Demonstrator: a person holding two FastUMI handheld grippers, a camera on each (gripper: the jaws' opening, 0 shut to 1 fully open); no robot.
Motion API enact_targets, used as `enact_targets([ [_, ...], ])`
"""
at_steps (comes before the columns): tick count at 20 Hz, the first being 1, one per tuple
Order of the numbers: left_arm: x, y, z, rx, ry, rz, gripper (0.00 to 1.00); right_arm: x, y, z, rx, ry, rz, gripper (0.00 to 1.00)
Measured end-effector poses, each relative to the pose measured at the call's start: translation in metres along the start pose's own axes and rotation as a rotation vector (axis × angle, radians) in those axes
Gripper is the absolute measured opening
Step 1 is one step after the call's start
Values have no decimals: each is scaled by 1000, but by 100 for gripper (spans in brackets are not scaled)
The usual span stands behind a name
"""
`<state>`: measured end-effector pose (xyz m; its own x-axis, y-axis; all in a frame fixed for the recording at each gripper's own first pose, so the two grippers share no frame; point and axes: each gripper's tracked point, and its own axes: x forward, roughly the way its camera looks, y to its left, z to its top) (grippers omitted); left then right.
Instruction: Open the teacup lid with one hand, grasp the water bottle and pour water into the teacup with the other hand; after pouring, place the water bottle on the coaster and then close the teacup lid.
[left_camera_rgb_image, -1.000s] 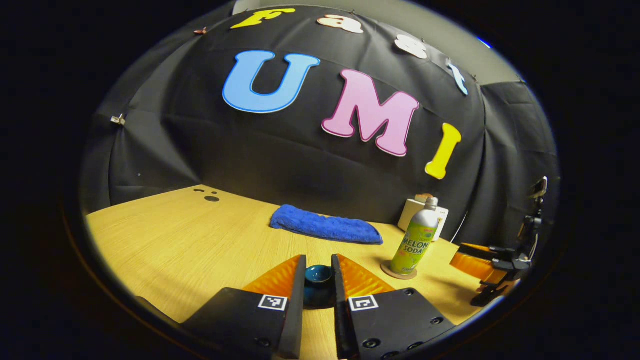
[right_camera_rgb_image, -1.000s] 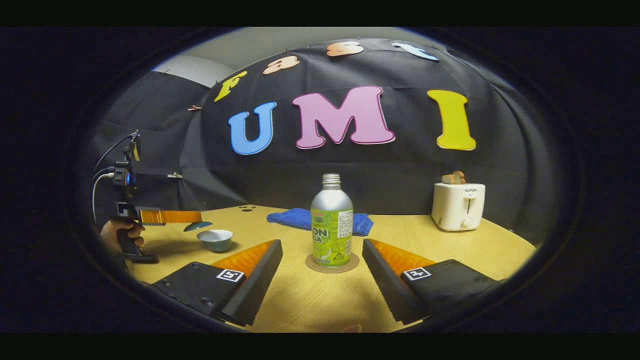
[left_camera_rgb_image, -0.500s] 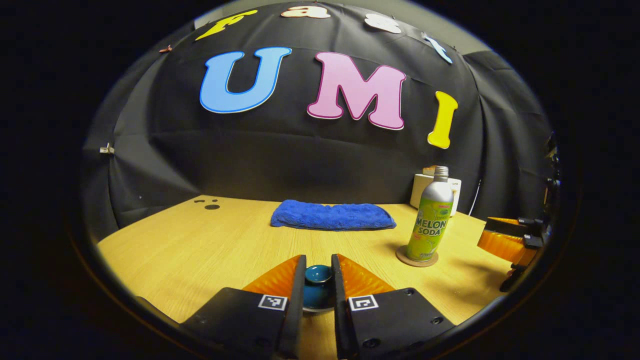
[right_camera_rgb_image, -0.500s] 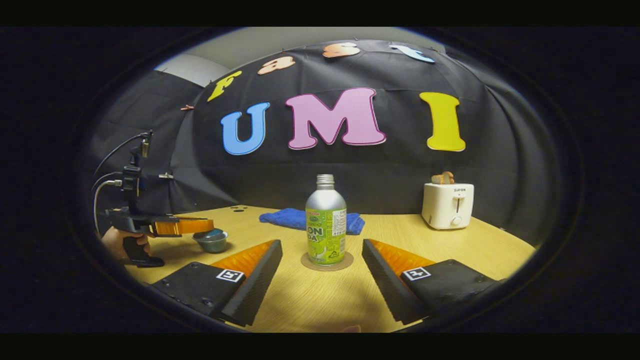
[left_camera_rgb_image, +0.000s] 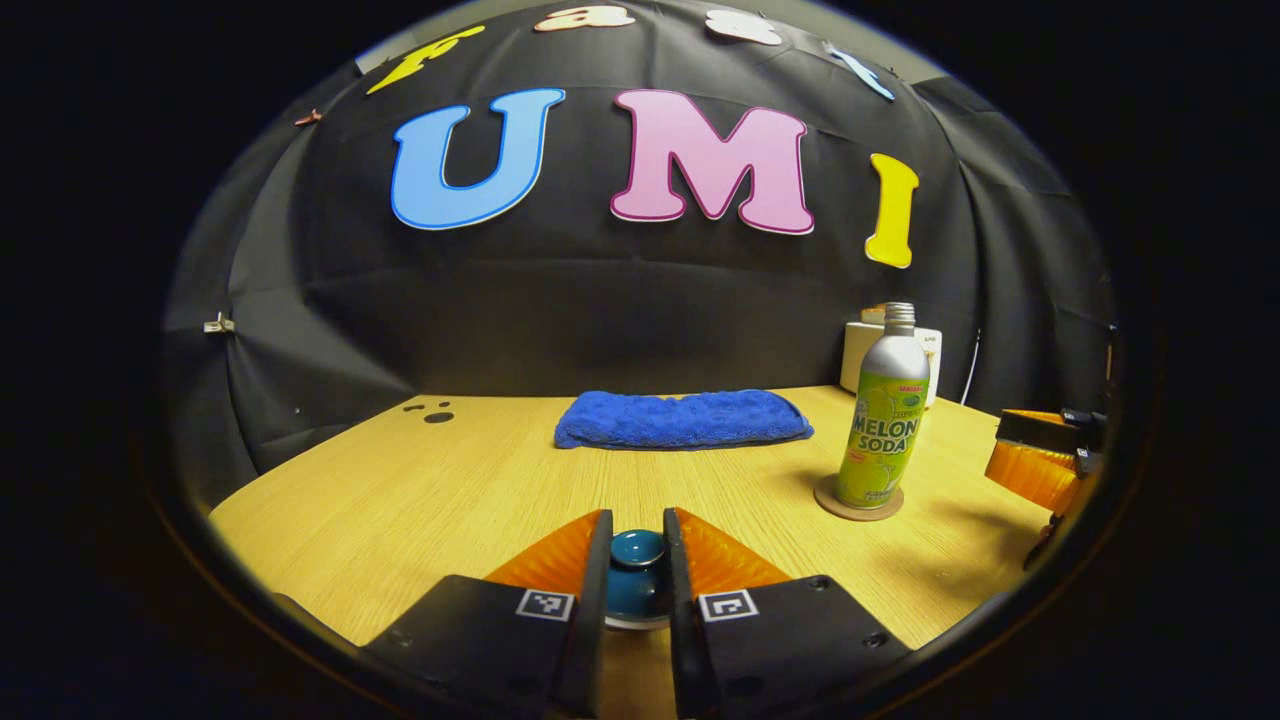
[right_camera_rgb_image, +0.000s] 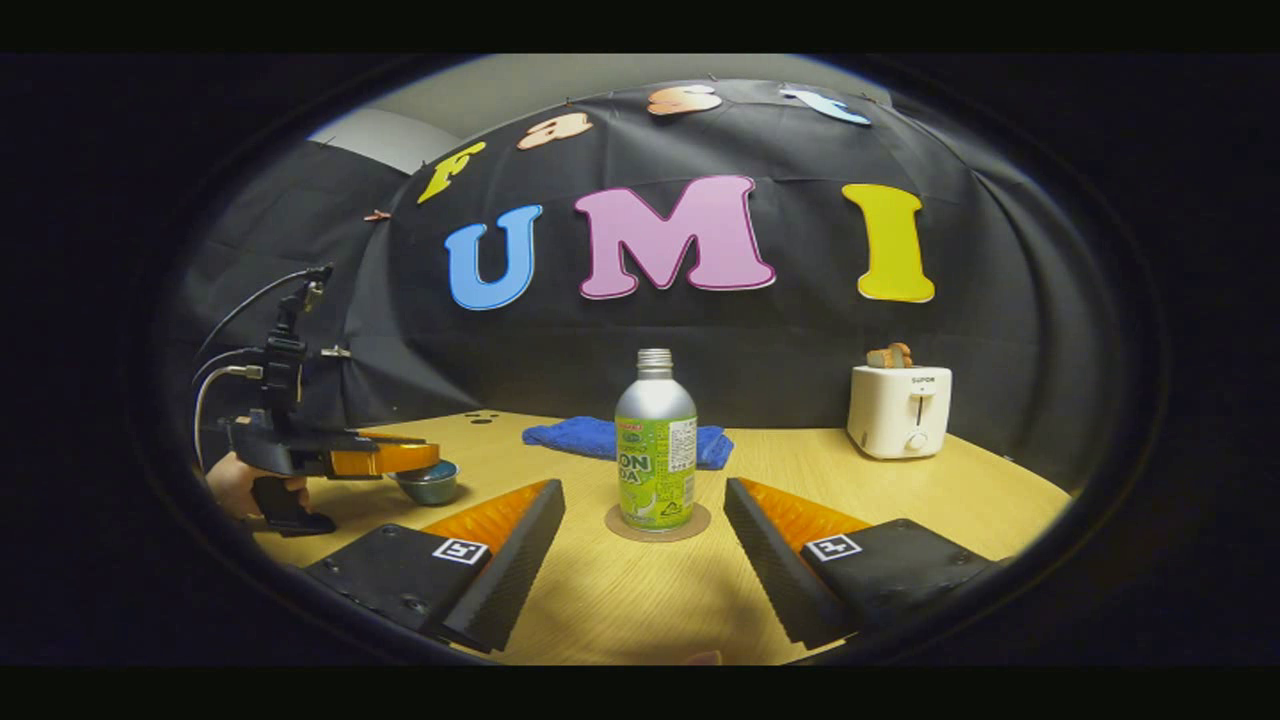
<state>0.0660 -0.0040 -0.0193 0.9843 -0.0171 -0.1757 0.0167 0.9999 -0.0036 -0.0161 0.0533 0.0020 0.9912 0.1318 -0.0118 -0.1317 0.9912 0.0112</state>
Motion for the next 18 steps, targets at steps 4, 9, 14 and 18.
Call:
enact_targets([
  [4, 0, -2, -3, 6, 14, 3, 34, 0, 1, 0, 0, 1, 5, 99],
  [9, -4, -3, -2, -14, 9, 2, 42, 1, 0, 0, -1, 1, 5, 99],
  [14, -20, 0, 10, -13, -78, 31, 89, 0, 0, 0, -1, 1, 3, 99],
  [18, -36, -4, 19, -2, -179, 22, 95, 0, -2, 0, -2, 1, -9, 99],
])
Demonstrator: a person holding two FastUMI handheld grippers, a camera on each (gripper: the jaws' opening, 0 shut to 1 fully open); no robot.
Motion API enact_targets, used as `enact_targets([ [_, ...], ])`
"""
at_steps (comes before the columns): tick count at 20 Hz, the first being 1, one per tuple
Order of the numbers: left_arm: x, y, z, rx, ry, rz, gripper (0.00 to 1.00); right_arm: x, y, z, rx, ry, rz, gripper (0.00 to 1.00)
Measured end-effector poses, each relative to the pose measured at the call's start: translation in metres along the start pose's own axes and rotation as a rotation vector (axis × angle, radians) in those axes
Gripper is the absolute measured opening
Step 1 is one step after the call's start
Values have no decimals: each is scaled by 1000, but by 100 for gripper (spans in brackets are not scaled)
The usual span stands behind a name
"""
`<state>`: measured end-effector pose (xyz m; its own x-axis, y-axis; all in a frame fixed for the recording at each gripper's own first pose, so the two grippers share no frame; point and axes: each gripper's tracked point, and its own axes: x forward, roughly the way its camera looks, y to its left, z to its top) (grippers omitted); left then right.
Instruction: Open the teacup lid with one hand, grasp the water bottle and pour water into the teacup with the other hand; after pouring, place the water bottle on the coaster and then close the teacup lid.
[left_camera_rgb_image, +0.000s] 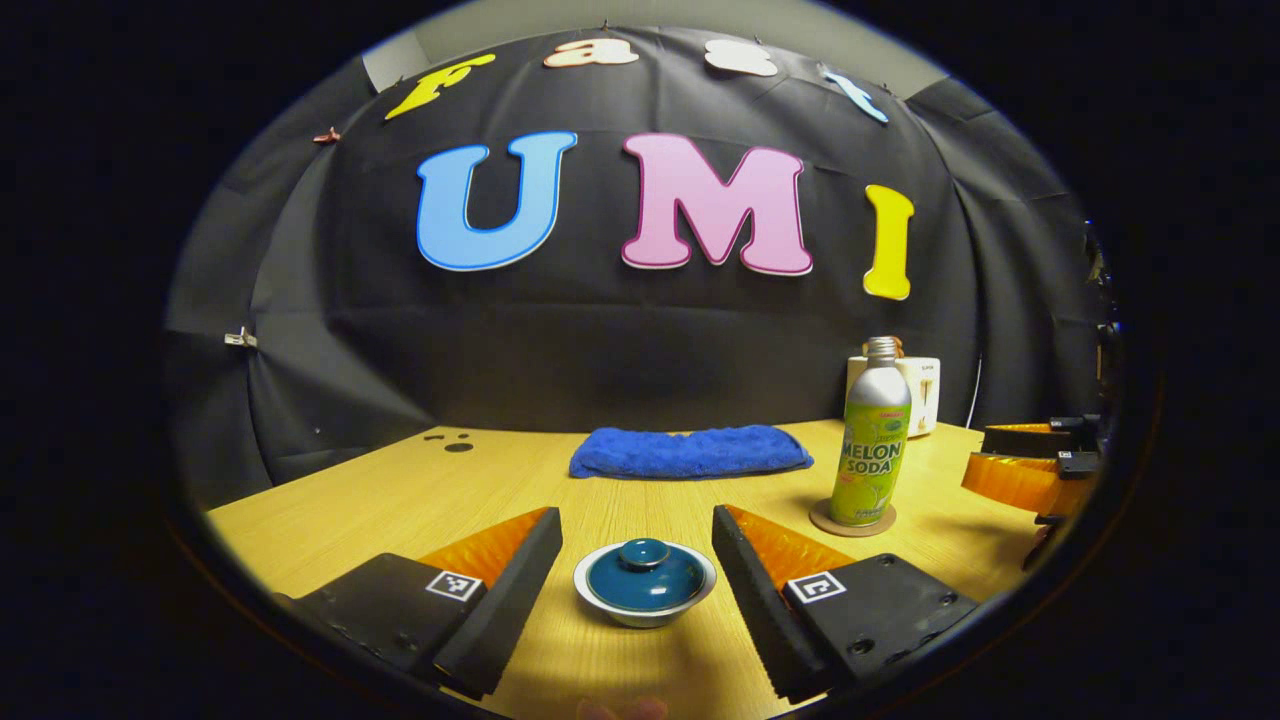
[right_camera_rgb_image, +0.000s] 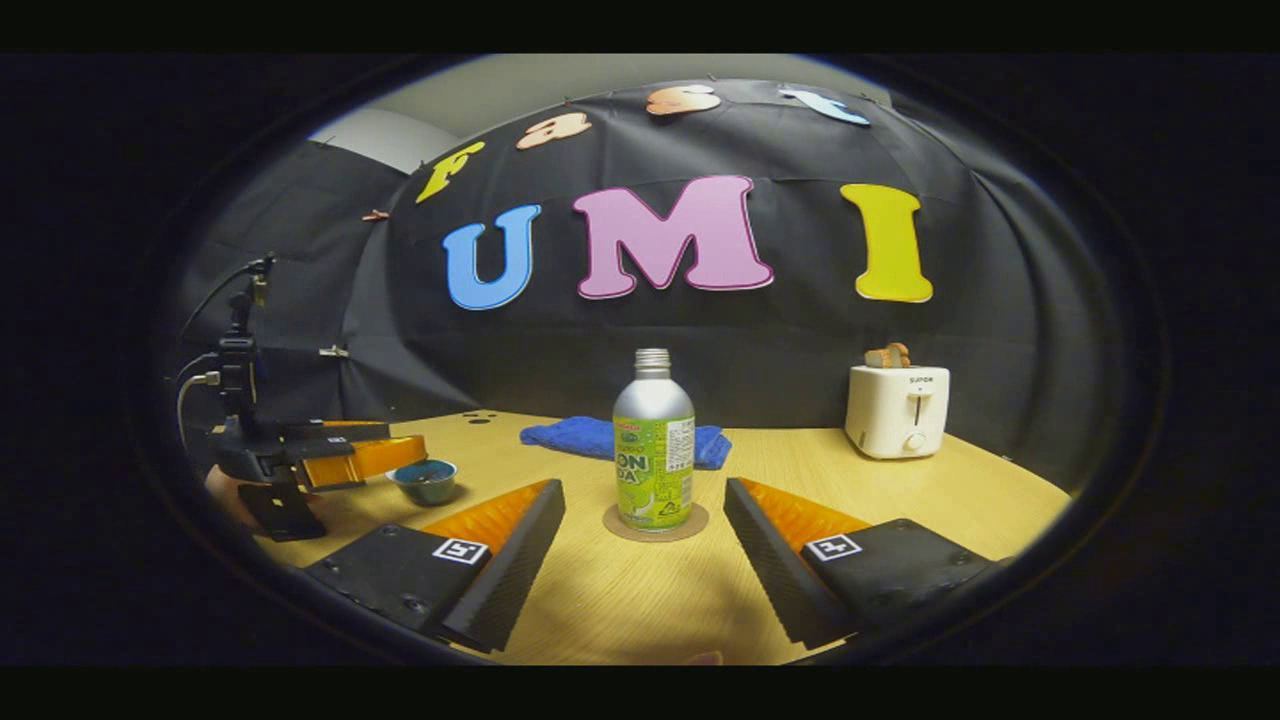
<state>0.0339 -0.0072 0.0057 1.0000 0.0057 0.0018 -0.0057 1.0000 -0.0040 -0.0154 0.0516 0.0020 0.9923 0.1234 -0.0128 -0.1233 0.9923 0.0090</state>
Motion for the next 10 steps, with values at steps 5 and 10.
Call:
enact_targets([
  [5, -6, -10, -1, 4, -2, -66, 95, 0, 0, 0, 0, 0, 0, 99],
  [10, -7, -5, -1, 4, 0, -39, 95, 0, -4, 0, -1, -1, -23, 99],
])
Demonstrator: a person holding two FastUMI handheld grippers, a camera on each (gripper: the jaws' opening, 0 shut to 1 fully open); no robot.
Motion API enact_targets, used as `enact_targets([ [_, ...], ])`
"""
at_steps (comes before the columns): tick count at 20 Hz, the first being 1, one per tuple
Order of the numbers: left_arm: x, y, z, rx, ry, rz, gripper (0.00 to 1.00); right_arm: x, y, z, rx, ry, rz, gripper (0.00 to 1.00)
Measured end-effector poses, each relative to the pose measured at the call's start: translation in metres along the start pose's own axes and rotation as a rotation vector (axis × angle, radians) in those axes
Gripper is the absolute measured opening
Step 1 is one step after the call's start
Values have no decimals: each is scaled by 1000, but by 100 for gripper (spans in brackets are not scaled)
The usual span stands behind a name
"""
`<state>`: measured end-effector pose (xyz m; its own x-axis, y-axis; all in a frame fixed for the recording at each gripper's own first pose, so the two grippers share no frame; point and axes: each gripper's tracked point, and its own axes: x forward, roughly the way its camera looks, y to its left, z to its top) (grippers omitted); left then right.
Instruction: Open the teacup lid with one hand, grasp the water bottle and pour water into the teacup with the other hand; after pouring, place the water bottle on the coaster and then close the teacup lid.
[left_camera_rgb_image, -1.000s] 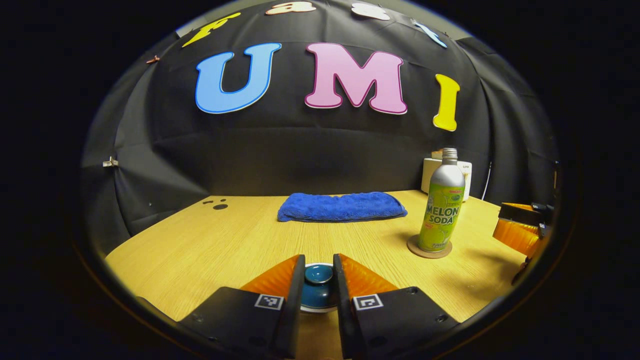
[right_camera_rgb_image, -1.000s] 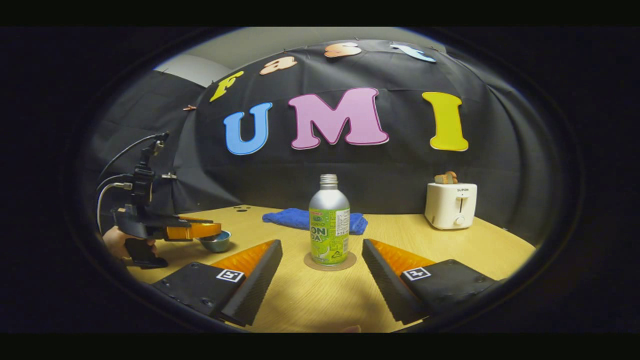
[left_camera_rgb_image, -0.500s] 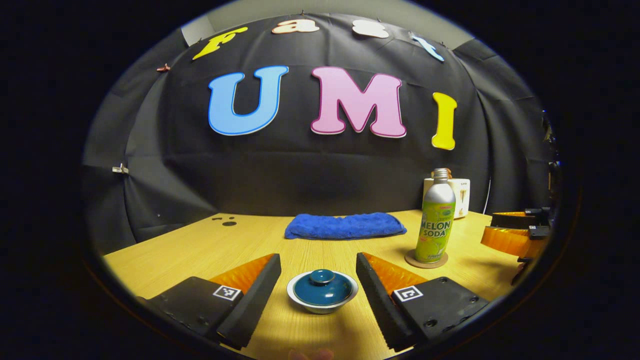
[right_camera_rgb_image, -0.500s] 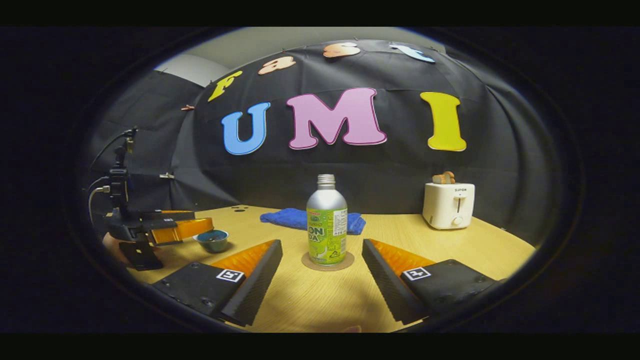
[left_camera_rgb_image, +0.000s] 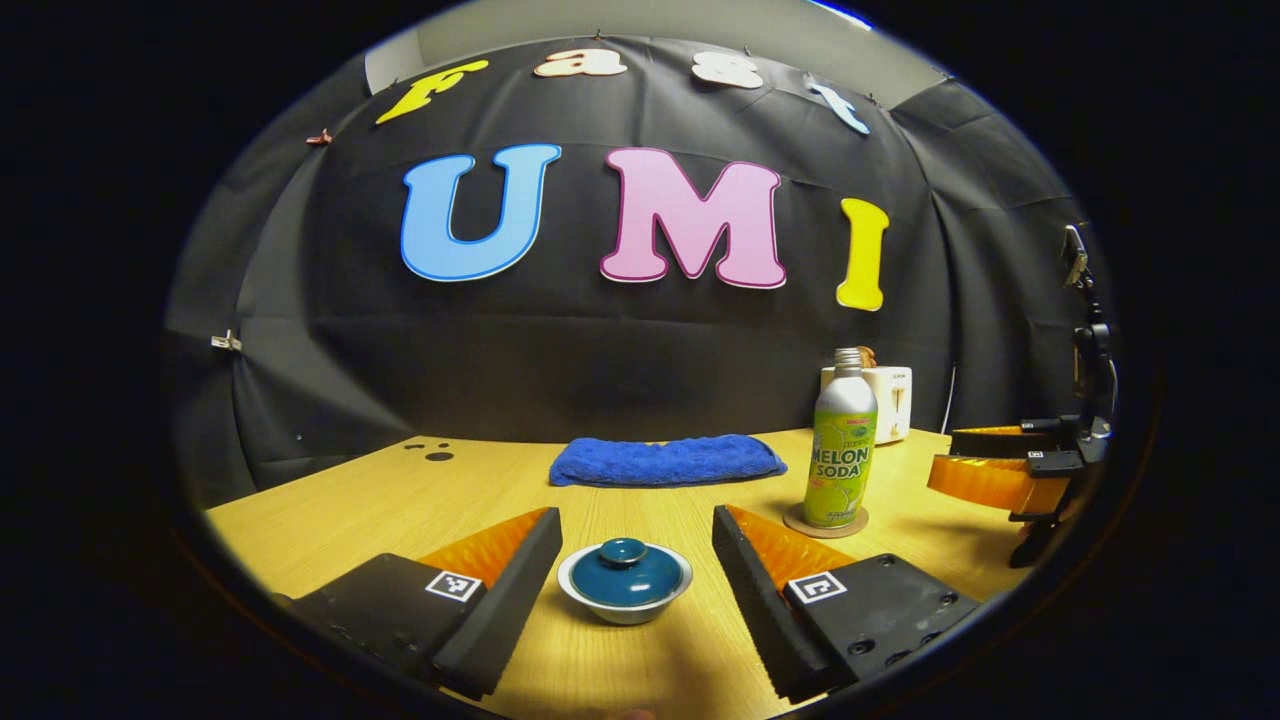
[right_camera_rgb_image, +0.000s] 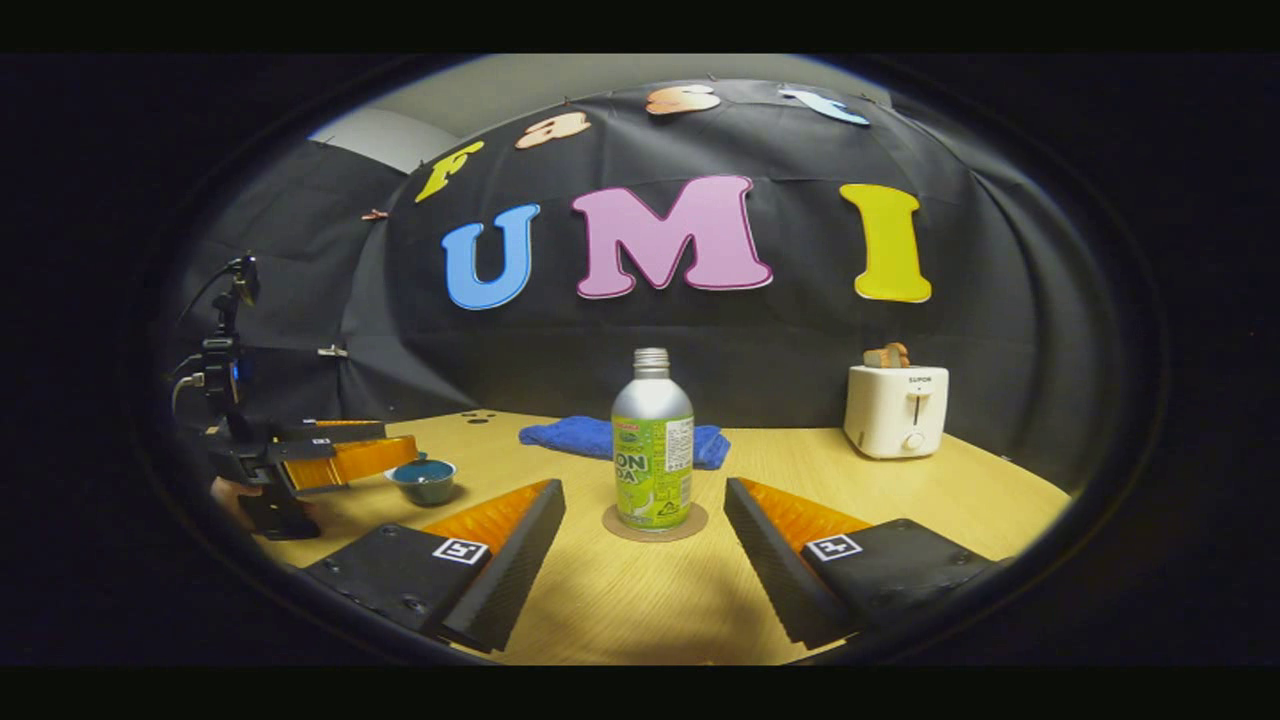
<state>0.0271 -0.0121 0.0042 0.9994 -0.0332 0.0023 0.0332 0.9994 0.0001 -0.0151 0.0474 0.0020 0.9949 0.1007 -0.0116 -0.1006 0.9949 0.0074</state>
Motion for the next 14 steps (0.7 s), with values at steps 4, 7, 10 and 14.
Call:
enact_targets([
  [4, 0, -1, 0, 0, 0, 2, 95, 0, 0, 0, 0, 1, -5, 99],
  [7, 0, 0, 1, 1, -2, 2, 95, -1, 0, 0, 0, 1, -5, 99],
  [10, 0, -1, 0, 1, -1, 2, 95, 0, 1, 0, 0, 1, -5, 99],
  [14, -1, -1, 1, 1, -1, 3, 95, 0, 0, 0, 0, 1, -5, 99],
])
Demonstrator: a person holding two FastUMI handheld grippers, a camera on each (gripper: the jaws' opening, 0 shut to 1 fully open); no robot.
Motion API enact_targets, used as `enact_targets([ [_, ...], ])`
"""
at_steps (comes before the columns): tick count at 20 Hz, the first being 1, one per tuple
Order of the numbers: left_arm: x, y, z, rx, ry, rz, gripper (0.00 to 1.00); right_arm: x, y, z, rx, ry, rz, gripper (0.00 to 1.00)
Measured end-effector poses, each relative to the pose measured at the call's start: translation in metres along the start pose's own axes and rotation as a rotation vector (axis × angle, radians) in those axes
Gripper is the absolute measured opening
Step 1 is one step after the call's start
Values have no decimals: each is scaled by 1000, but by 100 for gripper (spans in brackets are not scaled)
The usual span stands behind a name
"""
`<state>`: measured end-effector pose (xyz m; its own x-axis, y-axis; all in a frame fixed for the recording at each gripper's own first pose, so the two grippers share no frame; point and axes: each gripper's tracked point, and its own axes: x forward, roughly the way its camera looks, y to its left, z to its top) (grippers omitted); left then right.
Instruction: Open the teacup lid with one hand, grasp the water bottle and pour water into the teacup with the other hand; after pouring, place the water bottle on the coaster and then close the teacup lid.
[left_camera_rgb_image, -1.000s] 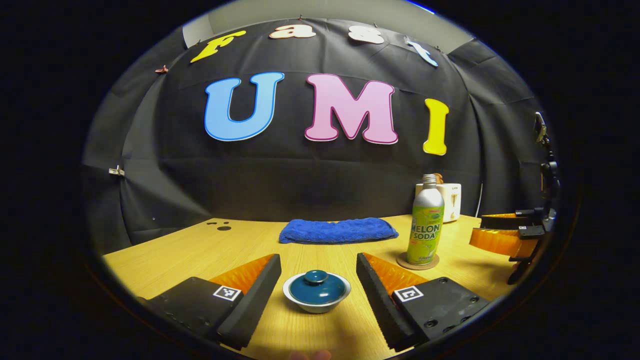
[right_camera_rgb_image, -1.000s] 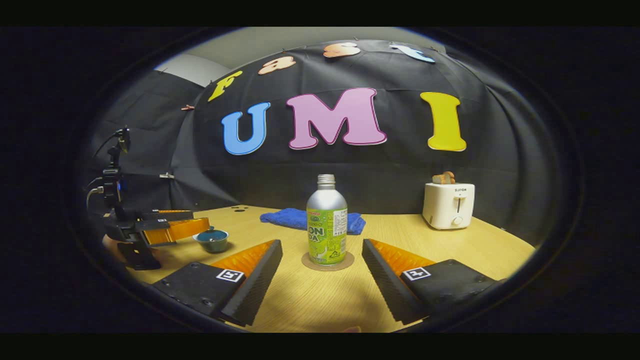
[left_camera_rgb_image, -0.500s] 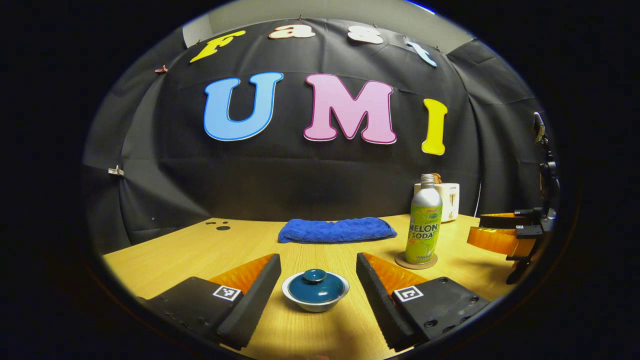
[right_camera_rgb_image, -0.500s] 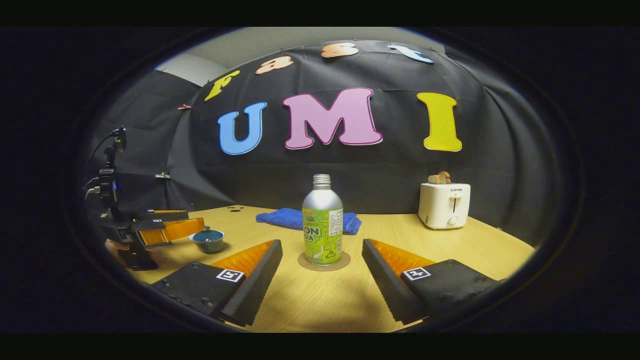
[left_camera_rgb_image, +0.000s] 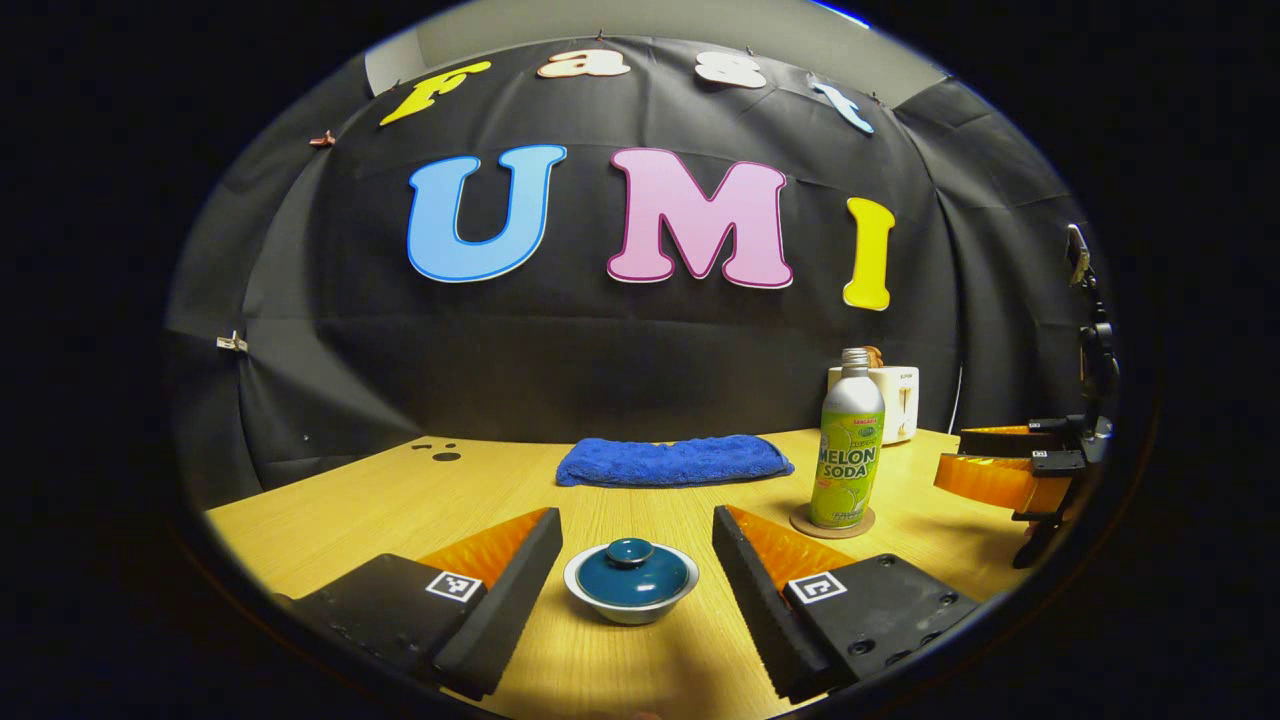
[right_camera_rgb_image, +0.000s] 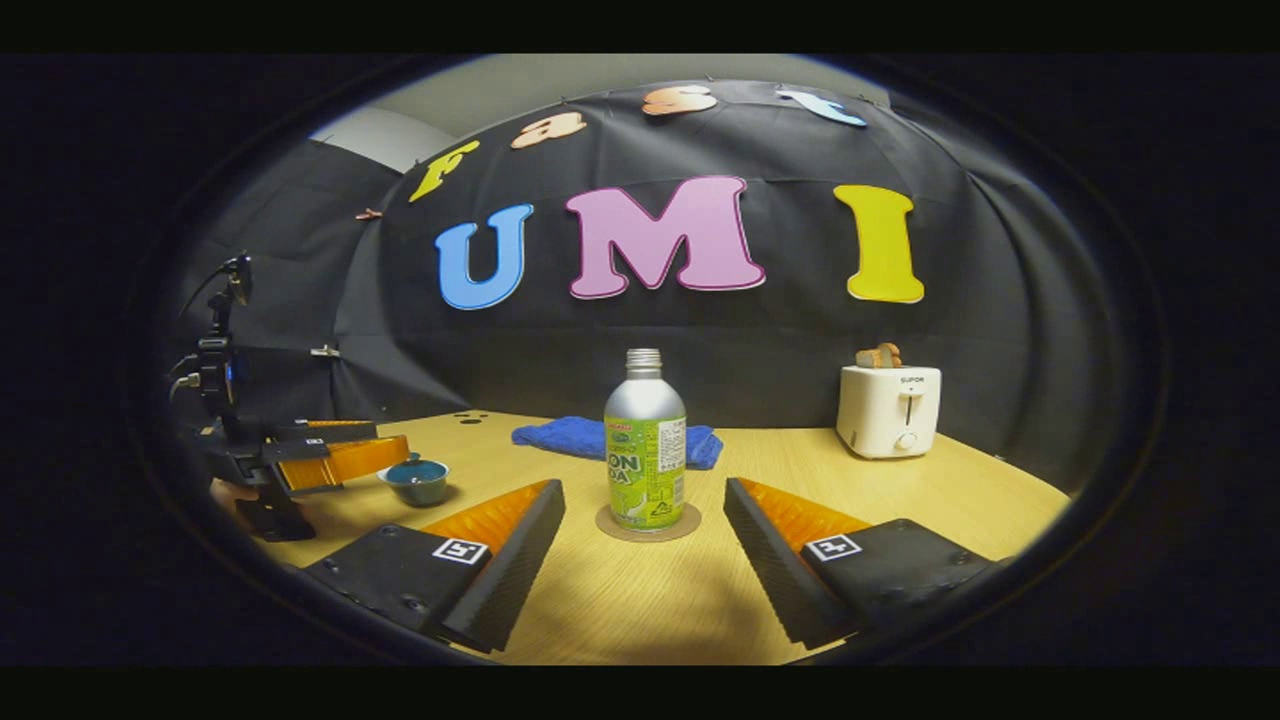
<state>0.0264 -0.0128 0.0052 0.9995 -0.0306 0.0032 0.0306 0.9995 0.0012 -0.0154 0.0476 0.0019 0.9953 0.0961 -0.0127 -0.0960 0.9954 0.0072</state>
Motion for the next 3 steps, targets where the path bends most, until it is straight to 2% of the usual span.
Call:
enact_targets([
  [3, 0, -1, 0, -1, 1, -2, 95, 0, 0, 0, 0, 0, 0, 99],
])
